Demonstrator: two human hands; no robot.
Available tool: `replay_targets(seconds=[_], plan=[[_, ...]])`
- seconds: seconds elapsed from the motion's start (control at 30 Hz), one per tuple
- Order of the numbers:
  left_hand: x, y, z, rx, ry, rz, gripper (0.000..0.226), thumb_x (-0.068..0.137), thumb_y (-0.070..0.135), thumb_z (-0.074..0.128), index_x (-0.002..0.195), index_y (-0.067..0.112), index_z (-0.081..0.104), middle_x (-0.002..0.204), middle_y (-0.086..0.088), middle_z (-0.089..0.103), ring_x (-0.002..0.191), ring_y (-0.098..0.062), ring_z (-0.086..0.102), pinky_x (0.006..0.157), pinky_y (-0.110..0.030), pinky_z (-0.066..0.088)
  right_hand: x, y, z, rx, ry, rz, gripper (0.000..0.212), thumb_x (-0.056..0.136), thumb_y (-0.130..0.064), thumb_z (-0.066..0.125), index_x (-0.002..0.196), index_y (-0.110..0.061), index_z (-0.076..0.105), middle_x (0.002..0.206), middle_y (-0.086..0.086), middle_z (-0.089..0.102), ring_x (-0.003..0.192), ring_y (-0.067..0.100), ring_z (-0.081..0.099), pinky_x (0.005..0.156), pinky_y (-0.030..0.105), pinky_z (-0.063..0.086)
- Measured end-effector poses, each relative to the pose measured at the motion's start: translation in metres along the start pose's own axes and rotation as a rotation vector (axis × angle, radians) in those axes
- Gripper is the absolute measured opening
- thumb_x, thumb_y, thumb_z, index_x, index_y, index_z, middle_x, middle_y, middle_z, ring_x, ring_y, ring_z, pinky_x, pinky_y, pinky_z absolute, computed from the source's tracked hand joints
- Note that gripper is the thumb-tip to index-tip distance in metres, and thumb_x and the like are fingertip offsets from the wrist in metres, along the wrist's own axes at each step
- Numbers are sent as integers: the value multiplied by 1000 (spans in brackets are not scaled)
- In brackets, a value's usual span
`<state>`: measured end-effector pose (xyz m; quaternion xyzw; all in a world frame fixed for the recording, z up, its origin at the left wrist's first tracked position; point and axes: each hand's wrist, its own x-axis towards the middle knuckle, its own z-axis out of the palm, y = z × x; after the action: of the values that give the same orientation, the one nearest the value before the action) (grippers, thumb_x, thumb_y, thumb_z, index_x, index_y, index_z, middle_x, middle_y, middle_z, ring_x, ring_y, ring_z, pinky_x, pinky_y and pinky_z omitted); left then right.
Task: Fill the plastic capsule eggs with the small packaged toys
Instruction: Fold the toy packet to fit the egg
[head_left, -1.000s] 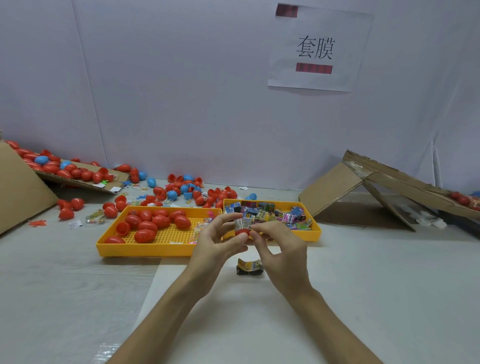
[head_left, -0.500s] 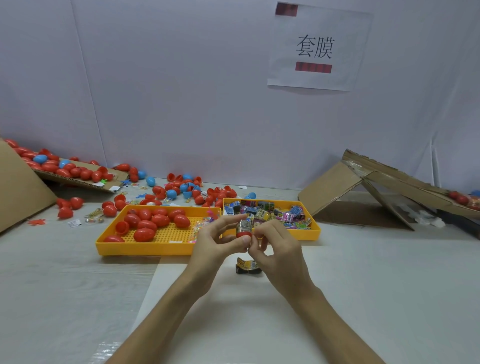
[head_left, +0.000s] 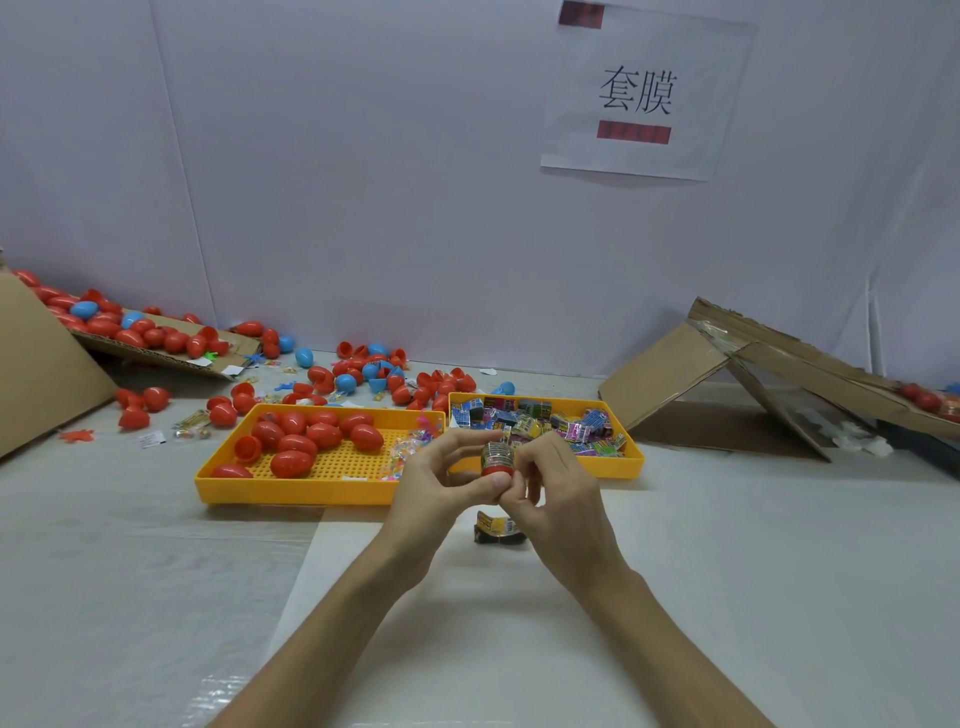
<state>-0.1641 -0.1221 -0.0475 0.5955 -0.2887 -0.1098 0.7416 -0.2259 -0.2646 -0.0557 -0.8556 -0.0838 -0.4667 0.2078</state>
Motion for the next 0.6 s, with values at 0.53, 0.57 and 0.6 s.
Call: replay_targets(seconds=[0.53,0.57,0.6], plan=[[3,0,-6,-251,28,-177,44,82,17,74,124,22,65,106,-5,76,92,-22,74,71,-25,57,3,7,0,332,102,270,16,96,-14,57,94,-30,60,89,-11,63,69,13,61,60,22,49],[3,0,-7,-278,25,-198,41,84,15,73,124,20,65,105,-6,76,90,-21,74,71,-24,57,4,8,-1,393,98,331,16,97,-16,59,93,-31,63,90,-11,66,66,14,63,59,22,50],[3,0,-7,-295,16,-217,36,87,12,70,123,19,66,104,-5,77,90,-20,73,71,-24,57,5,9,-3,455,81,389,15,97,-16,62,93,-30,66,91,-10,68,63,14,65,58,20,51]])
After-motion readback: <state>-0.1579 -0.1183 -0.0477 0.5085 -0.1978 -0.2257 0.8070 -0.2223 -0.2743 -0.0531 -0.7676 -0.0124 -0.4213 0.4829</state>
